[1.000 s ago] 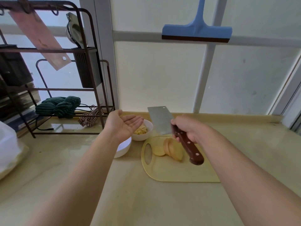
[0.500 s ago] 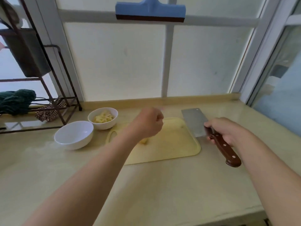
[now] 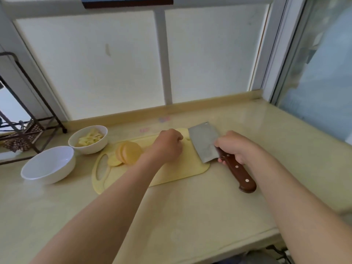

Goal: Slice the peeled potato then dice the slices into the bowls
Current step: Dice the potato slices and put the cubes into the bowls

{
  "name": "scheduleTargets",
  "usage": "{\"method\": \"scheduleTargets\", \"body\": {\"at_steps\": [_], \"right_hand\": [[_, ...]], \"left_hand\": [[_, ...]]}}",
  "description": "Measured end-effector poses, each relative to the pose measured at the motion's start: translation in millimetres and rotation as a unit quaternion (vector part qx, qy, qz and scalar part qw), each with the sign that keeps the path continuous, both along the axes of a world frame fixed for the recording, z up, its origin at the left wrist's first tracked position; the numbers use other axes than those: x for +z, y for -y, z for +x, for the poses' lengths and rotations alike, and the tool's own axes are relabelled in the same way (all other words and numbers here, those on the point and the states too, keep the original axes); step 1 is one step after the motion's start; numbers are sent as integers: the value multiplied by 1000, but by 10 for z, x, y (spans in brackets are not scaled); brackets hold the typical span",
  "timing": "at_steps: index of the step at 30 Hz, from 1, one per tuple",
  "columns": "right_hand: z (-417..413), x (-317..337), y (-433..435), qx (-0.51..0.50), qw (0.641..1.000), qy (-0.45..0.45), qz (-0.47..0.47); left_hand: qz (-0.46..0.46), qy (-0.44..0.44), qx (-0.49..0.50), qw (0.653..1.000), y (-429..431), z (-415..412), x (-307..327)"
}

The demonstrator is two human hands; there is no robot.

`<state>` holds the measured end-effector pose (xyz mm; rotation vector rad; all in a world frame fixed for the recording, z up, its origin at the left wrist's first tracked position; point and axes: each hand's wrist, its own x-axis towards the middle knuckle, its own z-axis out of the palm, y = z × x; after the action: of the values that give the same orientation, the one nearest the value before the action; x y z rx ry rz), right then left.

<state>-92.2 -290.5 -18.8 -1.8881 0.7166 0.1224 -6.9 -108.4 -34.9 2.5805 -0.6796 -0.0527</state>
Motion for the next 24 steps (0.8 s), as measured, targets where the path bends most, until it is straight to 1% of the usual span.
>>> {"method": "scheduleTargets", "body": {"at_steps": [5, 12, 13, 16, 24], "right_hand": [[16, -61, -38, 34, 999, -11, -38], [-11, -37, -89, 58, 997, -3, -53], [-20, -29, -96, 59, 997, 1, -51], [-48, -2, -97, 55, 998, 7, -39], [-72, 86, -186, 46, 998, 0, 42]], "left_hand": [[-15, -11, 18, 1000, 84, -31, -22], [-78, -10, 11, 997, 7, -53, -57], [-87, -14, 16, 996, 10, -55, -56], [-79, -8, -11, 997, -18, -106, -9], [-95, 30, -26, 995, -157, -101, 90]]}}
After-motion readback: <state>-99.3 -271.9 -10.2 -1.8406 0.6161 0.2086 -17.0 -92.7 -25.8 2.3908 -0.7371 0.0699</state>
